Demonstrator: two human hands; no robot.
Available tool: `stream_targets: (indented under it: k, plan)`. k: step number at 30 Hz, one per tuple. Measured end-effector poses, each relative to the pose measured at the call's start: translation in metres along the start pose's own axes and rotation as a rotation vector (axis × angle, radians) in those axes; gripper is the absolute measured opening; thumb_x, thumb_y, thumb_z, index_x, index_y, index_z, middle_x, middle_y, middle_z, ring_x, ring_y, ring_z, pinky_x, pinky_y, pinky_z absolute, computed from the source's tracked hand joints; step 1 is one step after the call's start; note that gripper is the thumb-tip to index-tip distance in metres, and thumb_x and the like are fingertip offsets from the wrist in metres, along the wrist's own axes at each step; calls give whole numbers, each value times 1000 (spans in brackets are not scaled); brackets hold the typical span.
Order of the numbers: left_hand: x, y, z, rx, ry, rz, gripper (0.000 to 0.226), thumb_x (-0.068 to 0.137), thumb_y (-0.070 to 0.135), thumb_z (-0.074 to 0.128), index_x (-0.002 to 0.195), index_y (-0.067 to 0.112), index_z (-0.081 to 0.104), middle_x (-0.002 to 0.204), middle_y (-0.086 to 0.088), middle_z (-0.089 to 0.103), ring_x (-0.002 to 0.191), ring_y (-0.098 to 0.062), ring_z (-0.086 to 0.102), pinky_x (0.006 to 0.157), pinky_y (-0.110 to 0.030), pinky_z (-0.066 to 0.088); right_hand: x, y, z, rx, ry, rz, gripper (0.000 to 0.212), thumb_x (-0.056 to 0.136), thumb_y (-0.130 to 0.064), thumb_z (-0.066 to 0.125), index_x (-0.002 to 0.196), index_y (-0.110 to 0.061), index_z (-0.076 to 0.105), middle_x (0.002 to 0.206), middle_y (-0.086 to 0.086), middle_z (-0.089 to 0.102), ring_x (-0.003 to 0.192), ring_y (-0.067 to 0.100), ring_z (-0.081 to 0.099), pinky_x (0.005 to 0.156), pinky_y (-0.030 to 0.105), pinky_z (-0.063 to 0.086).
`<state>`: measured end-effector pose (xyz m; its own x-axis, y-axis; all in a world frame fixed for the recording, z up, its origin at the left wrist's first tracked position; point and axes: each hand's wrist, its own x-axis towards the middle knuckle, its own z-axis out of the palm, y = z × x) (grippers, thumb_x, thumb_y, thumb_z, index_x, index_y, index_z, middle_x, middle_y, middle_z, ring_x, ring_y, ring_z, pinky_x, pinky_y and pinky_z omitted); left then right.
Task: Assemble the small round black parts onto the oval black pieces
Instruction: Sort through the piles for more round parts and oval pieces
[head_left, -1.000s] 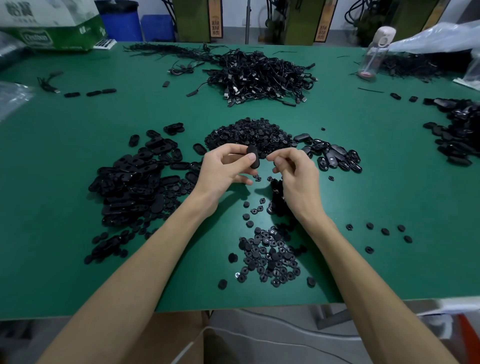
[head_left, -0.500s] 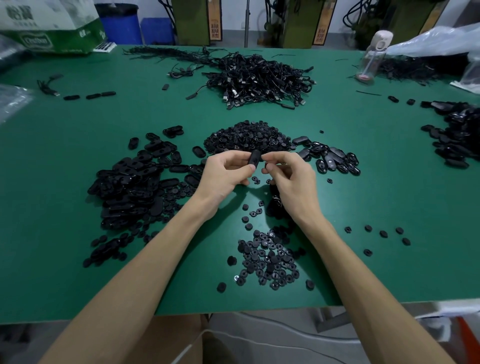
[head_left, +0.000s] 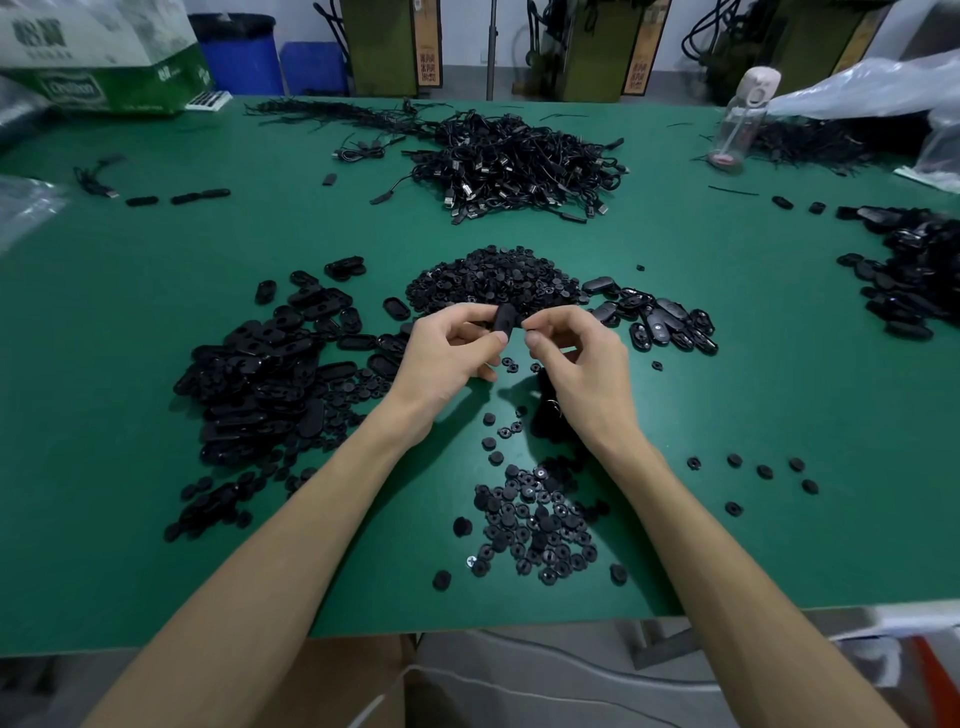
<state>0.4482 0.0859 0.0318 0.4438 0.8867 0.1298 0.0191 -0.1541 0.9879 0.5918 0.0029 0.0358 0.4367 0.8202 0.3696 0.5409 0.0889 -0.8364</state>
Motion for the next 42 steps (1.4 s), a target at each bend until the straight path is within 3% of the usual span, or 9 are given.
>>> stream_targets:
  k: [4, 11, 15, 21, 29, 35, 42]
  plan:
    - [-1, 2, 1, 25, -22, 43, 41, 96, 1, 66, 130, 24, 71, 79, 0, 64, 76, -19, 68, 71, -33, 62, -1, -1, 0, 25, -8, 9, 9, 94, -12, 73, 102, -16, 72, 91, -9, 73, 87, 10, 69, 84, 35, 57]
    - [-3, 3, 1, 11, 90, 76, 17, 99, 7, 67, 116, 5, 63, 95, -13, 75, 79, -24, 77, 69, -38, 63, 0, 0, 0, 59, -29, 15, 6, 94, -14, 74, 100, -14, 72, 89, -6, 74, 83, 9, 71, 82, 33, 59]
    - [-1, 1, 0, -7, 190, 65, 16, 96, 6, 71, 107, -1, 62, 97, -15, 76, 81, -22, 78, 71, -33, 63, 1, 1, -1, 53, -14, 27, 4, 95, -17, 72, 99, -17, 72, 88, -8, 72, 83, 11, 67, 82, 35, 57]
    - [-2, 2, 3, -116, 153, 12, 18, 94, 3, 73, 105, -6, 63, 106, -22, 71, 91, -24, 79, 79, -32, 64, 0, 0, -2, 65, -13, 27, 5, 95, -15, 73, 99, -15, 73, 88, -6, 73, 84, 14, 69, 83, 39, 58]
    - [-7, 3, 10, -66, 25, 32, 18, 93, 2, 74, 107, -7, 67, 104, -22, 73, 94, -27, 77, 80, -39, 65, 1, 2, 0, 14, 38, -12, 7, 91, -11, 76, 96, -15, 73, 88, -10, 72, 80, 3, 65, 76, 17, 52]
    - [-7, 4, 6, -5, 34, 115, 26, 94, 3, 74, 119, 5, 70, 101, -18, 75, 94, -28, 76, 77, -37, 65, 0, 2, 2, -41, 10, -55, 5, 92, -12, 75, 97, -13, 76, 88, -8, 73, 81, 5, 66, 74, 14, 50]
    - [-7, 3, 8, 106, 19, 161, 19, 90, 3, 77, 109, 5, 77, 95, -8, 79, 87, -22, 77, 79, -38, 64, 0, 2, 0, -22, 46, -44, 6, 91, -11, 74, 94, -16, 74, 87, -12, 71, 81, 3, 65, 72, 13, 49]
